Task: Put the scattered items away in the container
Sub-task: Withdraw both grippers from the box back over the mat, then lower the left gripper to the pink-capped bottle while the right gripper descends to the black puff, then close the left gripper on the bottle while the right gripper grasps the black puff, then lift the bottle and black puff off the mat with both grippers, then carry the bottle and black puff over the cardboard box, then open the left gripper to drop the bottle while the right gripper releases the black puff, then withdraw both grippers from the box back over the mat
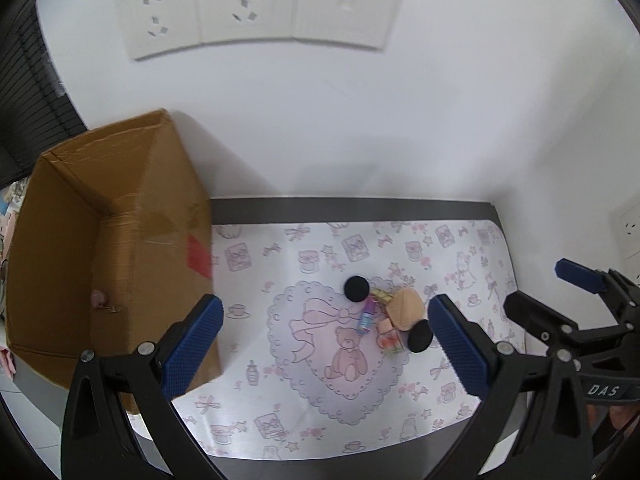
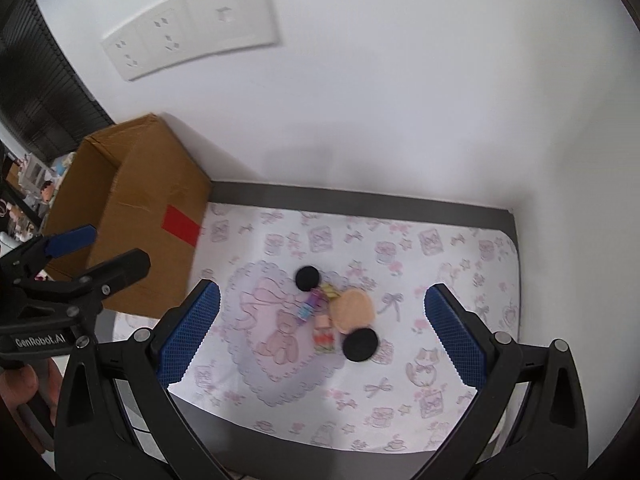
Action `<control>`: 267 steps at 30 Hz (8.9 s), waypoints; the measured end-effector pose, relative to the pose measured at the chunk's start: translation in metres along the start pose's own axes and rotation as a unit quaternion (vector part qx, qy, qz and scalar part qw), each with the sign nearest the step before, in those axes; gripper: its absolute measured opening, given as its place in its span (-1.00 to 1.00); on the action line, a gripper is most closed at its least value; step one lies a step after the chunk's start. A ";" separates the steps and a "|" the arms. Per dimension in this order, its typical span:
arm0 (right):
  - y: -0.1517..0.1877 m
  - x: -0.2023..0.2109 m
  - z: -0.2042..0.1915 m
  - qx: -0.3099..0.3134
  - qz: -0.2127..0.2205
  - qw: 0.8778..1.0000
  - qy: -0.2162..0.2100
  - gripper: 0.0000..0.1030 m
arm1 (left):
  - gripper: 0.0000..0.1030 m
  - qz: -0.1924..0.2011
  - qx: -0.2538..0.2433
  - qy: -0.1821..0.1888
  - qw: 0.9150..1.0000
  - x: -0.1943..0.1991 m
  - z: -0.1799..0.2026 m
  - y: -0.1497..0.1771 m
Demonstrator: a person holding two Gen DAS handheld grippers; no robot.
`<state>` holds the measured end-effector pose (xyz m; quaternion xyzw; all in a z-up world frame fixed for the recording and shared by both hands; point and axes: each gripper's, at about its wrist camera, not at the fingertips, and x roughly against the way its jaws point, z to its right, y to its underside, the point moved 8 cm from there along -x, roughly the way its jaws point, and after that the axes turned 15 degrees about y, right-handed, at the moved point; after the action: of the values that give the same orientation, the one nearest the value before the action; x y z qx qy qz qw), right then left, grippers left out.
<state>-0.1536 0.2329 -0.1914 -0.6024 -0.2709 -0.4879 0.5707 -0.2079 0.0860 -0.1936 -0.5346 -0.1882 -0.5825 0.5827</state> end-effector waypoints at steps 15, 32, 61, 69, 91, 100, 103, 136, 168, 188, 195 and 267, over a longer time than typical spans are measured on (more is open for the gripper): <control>0.030 -0.044 0.056 -0.013 -0.046 0.999 0.013 0.93 | 0.98 -0.042 -0.023 0.010 0.999 -0.066 0.032 0.007; 0.059 -0.109 0.068 0.000 -0.102 0.995 -0.010 0.55 | 0.64 -0.114 -0.027 -0.002 0.993 -0.136 0.024 0.044; 0.121 -0.201 0.009 0.031 -0.206 0.977 -0.039 0.31 | 0.10 -0.200 -0.010 -0.008 0.980 -0.223 -0.019 0.095; 0.124 -0.212 0.002 0.034 -0.218 0.975 -0.039 0.28 | -0.07 -0.215 -0.024 -0.012 0.976 -0.235 -0.017 0.100; 0.122 -0.220 0.000 0.042 -0.216 0.975 -0.016 -0.01 | -0.63 -0.218 -0.035 0.003 0.975 -0.231 -0.001 0.098; 0.109 -0.204 0.008 0.030 -0.197 0.980 -0.016 -0.01 | -0.63 -0.198 -0.029 0.010 0.980 -0.205 -0.002 0.091; 0.100 -0.195 0.009 0.027 -0.185 0.982 -0.014 -0.01 | -0.63 -0.192 -0.027 0.013 0.981 -0.196 -0.004 0.087; 0.031 -0.033 -0.042 0.023 -0.026 0.999 -0.002 -0.01 | -0.63 -0.027 -0.028 0.030 0.999 -0.027 0.004 0.016; -0.049 0.059 -0.156 0.087 0.066 0.994 -0.017 -0.01 | -0.63 0.088 -0.002 0.006 0.996 0.091 -0.074 -0.030; -0.059 0.076 -0.275 0.154 0.080 0.983 -0.058 -0.01 | -0.63 0.115 0.059 -0.047 0.990 0.147 -0.186 -0.012; -0.057 0.070 -0.316 0.174 0.072 0.980 -0.069 -0.01 | -0.63 0.112 0.079 -0.058 0.989 0.152 -0.222 -0.005; -0.026 0.039 -0.204 0.106 0.036 0.994 -0.015 1.00 | 0.76 0.074 0.057 -0.041 0.995 0.101 -0.157 0.011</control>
<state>-0.2187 0.0346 -0.1713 -0.5554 -0.3081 -0.4265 0.6440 -0.2357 -0.0971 -0.1691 -0.5360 -0.2046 -0.5035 0.6460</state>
